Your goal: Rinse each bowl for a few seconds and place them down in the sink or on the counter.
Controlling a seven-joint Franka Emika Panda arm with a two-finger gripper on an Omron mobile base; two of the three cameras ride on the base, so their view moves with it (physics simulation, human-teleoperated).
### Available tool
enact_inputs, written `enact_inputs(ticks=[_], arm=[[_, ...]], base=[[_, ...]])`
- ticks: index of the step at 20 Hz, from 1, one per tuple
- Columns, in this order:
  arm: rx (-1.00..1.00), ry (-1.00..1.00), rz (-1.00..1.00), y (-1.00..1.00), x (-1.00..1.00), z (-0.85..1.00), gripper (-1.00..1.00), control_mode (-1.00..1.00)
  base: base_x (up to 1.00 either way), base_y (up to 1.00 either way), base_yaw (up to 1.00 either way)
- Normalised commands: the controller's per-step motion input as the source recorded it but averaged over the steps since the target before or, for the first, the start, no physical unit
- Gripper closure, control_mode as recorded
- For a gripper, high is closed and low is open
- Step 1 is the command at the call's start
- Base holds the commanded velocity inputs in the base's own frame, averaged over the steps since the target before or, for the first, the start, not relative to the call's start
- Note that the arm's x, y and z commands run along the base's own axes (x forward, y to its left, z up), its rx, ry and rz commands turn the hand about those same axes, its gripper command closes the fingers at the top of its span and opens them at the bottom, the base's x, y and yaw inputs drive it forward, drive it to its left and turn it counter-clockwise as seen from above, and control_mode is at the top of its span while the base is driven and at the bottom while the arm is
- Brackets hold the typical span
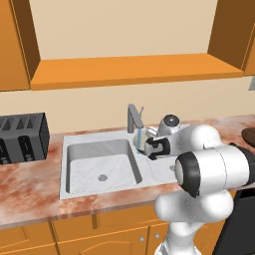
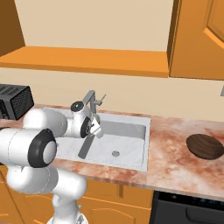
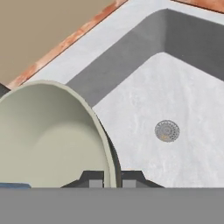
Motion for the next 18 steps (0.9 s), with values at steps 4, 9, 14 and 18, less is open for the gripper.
enact_inputs(ticks=[4,9,14,18], arm=[[0.1,0.0,0.0,-0.34,-0.02,-0.12,1.0,-1.0],[0.1,-0.05,0.0,-0.58,-0.3,-0.01,1.0,-1.0],[0.07,-0.01,0.0,-0.42,-0.23,0.01,1.0,-1.0],[0.0,0.07,0.0,-0.22,-0.06,0.0,1.0,-1.0]], base=[[0.0,0.0,0.0],[0.0,0.0,0.0],[0.0,0.0,0.0],[0.0,0.0,0.0]])
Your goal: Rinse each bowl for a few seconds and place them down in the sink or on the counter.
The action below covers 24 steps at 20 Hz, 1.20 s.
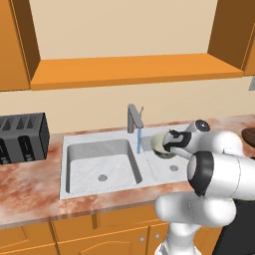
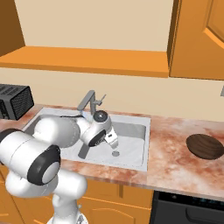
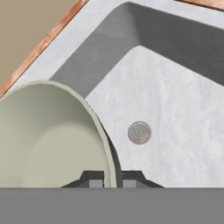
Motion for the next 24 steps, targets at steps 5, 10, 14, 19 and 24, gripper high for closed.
enact_inputs(ticks=[5,10,14,19,24], arm=[[0.0,0.18,0.02,-0.05,0.19,-0.04,1.0,-1.0],[0.0,0.04,0.02,-0.08,0.21,-0.17,1.0,-1.0],[0.0,-0.07,0.04,-0.27,0.0,-0.42,1.0,-1.0],[0.0,-0.09,0.05,-0.17,0.01,-0.44,1.0,-1.0],[0.0,-0.09,0.05,-0.02,0.05,-0.39,1.0,-1.0]], base=[[0.0,0.0,0.0],[0.0,0.0,0.0],[0.0,0.0,0.0],[0.0,0.0,0.0],[0.0,0.0,0.0]])
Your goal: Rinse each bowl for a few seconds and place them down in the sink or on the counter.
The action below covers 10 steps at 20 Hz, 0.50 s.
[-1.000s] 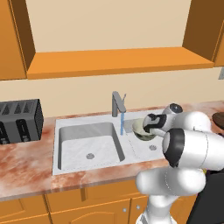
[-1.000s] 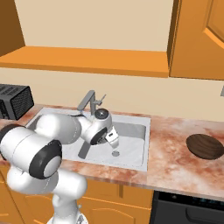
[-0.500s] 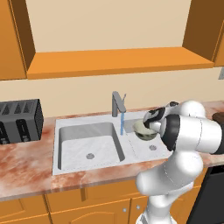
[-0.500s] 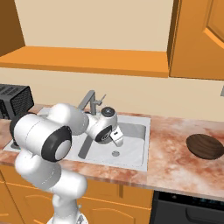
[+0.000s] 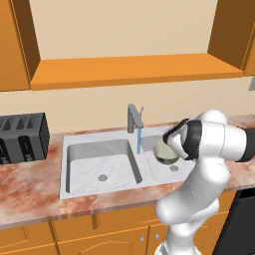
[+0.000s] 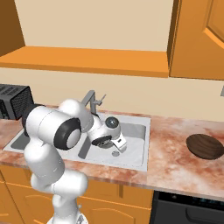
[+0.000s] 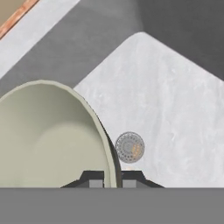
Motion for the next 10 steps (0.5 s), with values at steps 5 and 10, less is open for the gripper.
enact_inputs(ticks=[5,10], arm=[[0.0,-0.08,0.05,-0.07,0.05,-0.37,1.0,-1.0],[0.0,-0.07,0.05,-0.07,0.04,-0.36,1.0,-1.0]], base=[[0.0,0.0,0.0],[0.0,0.0,0.0]])
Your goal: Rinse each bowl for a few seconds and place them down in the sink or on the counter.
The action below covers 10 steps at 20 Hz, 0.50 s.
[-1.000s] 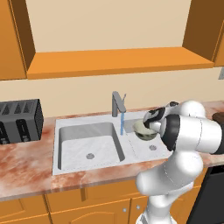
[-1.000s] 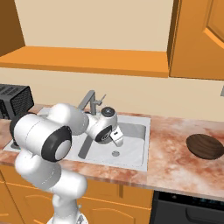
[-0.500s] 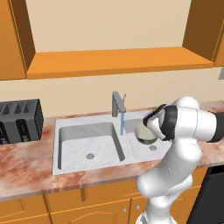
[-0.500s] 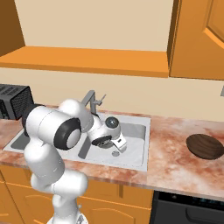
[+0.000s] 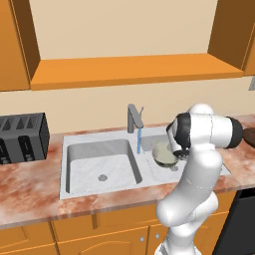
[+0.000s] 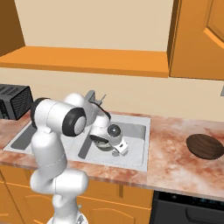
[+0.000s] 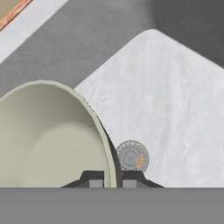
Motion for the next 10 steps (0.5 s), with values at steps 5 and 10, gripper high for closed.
enact_inputs(ticks=[5,10], arm=[[0.0,-0.05,0.05,-0.01,0.05,-0.38,1.0,-1.0],[0.0,-0.03,0.05,0.0,0.09,-0.39,1.0,-1.0]], base=[[0.0,0.0,0.0],[0.0,0.0,0.0]])
